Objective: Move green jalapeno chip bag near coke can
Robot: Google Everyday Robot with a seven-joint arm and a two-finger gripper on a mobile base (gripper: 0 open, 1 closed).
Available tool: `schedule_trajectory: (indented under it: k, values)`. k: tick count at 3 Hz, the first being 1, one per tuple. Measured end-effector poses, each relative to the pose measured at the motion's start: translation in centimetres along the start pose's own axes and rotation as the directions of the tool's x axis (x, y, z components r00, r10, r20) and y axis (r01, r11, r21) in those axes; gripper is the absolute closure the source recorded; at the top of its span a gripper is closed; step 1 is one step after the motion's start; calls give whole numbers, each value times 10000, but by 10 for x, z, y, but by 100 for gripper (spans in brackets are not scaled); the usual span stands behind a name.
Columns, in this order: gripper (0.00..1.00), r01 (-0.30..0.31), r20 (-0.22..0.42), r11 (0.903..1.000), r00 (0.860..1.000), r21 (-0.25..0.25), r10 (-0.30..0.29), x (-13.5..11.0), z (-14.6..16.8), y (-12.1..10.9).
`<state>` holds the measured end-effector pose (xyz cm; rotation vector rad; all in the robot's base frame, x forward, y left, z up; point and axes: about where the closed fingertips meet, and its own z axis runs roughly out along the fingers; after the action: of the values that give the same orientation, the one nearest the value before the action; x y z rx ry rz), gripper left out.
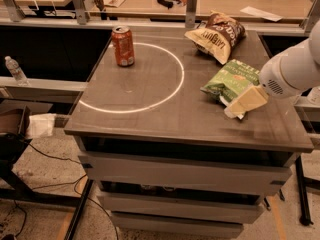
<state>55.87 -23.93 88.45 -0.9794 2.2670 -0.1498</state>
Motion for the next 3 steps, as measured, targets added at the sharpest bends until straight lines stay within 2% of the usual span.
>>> schedule_trajectory:
  k: [2, 3]
  values:
    - [0, -483, -75, 9988, 9988, 114, 484, -11, 30, -1]
    - [0, -720, -345, 9974, 9968, 76, 722, -12, 44, -2]
